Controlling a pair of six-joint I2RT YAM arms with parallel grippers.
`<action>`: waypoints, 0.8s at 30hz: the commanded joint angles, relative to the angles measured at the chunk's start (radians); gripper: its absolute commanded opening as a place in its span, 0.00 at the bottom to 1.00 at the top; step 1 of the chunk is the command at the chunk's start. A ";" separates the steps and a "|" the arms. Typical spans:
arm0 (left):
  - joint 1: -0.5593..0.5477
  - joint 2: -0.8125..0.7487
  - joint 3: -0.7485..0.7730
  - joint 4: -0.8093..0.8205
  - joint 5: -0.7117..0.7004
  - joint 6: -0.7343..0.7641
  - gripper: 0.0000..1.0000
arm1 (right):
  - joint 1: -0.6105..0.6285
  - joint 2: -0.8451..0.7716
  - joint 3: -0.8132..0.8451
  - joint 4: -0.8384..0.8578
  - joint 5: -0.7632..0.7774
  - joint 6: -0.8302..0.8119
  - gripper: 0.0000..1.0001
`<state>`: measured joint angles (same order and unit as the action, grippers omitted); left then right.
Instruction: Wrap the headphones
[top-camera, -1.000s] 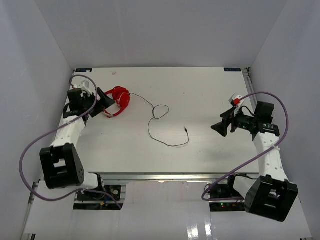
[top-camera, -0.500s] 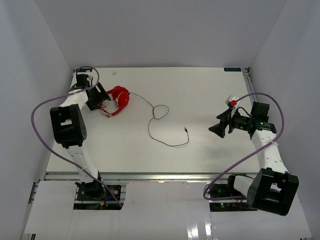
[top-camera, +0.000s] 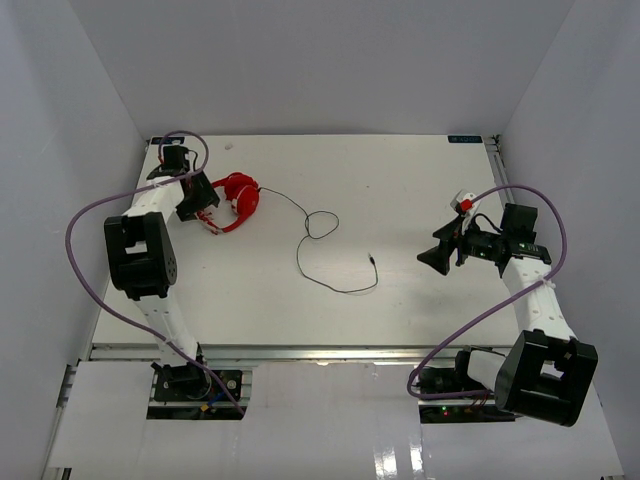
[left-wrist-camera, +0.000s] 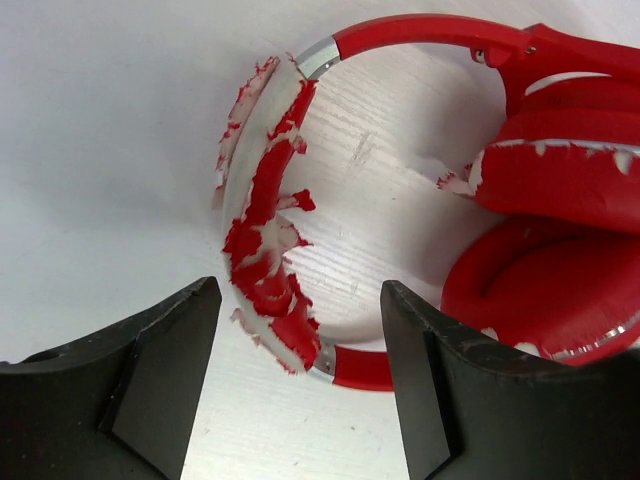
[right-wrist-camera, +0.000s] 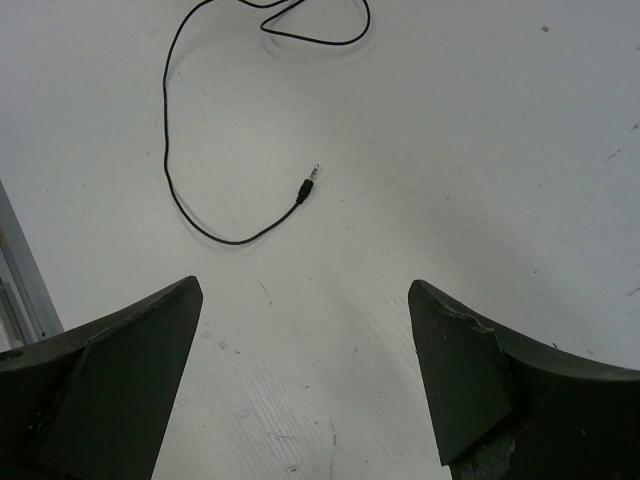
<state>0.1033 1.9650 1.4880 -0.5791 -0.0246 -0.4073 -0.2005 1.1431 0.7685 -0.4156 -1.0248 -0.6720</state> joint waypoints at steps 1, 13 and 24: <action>0.000 -0.122 -0.039 0.035 -0.071 0.046 0.77 | 0.005 0.003 -0.011 0.024 -0.028 0.005 0.90; 0.000 0.118 -0.023 0.031 0.011 0.103 0.55 | 0.004 -0.011 -0.014 0.015 -0.021 0.007 0.90; -0.085 0.004 0.004 0.034 0.094 0.163 0.00 | 0.014 0.011 0.028 -0.072 -0.074 -0.108 0.90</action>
<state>0.1034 2.0565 1.4866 -0.5361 -0.0204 -0.2903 -0.2005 1.1455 0.7563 -0.4206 -1.0350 -0.6758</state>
